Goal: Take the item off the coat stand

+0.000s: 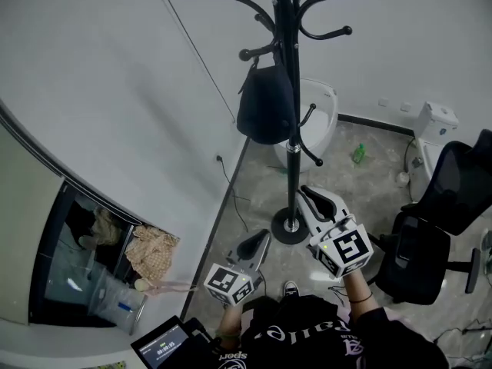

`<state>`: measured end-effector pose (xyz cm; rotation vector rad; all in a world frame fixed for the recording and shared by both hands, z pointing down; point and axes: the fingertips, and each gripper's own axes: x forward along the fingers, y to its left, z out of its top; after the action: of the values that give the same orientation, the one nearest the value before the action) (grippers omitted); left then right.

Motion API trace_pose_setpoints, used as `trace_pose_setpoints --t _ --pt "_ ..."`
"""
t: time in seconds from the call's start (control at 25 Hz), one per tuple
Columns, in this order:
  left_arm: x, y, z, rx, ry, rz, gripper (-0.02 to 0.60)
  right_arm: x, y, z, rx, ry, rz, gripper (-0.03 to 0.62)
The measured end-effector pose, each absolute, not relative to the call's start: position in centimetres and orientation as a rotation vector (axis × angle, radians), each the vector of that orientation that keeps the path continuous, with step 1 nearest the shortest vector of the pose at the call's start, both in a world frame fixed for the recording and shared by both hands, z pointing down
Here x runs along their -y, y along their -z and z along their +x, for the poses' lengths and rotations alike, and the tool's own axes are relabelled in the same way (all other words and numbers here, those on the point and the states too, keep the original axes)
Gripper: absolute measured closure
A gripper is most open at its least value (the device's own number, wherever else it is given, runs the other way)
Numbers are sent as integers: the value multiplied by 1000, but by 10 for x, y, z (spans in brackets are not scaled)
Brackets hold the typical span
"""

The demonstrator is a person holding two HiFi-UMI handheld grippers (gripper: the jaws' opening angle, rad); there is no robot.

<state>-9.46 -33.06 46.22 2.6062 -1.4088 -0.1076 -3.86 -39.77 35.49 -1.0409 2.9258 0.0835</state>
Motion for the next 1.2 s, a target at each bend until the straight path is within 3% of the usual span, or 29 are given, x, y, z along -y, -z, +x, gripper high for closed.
trace_pose_setpoints --t 0.16,0.28,0.6,0.96,1.0,1.04,1.2 --pt "344 -464 -95 1429 109 2586 578 426 -313 -48 -2878 -209 -1000 555" --pt "353 -466 -95 1432 102 2585 578 444 -286 -58 -2865 -308 -991 439" --pt "375 -463 -94 1375 88 2615 577 498 -241 -87 -2781 -414 -1108 391" --pt "395 -460 -106 1265 54 2662 578 529 -244 -111 -2824 -426 -1225 396" --pt "397 -459 -108 1256 54 2666 578 531 -245 -111 -2825 -445 -1260 441" --pt "398 -459 -111 1249 52 2668 578 533 -246 -109 -2820 -463 -1295 529" --pt "403 -459 -125 1236 58 2669 578 533 -235 -103 -2750 -442 -1316 566"
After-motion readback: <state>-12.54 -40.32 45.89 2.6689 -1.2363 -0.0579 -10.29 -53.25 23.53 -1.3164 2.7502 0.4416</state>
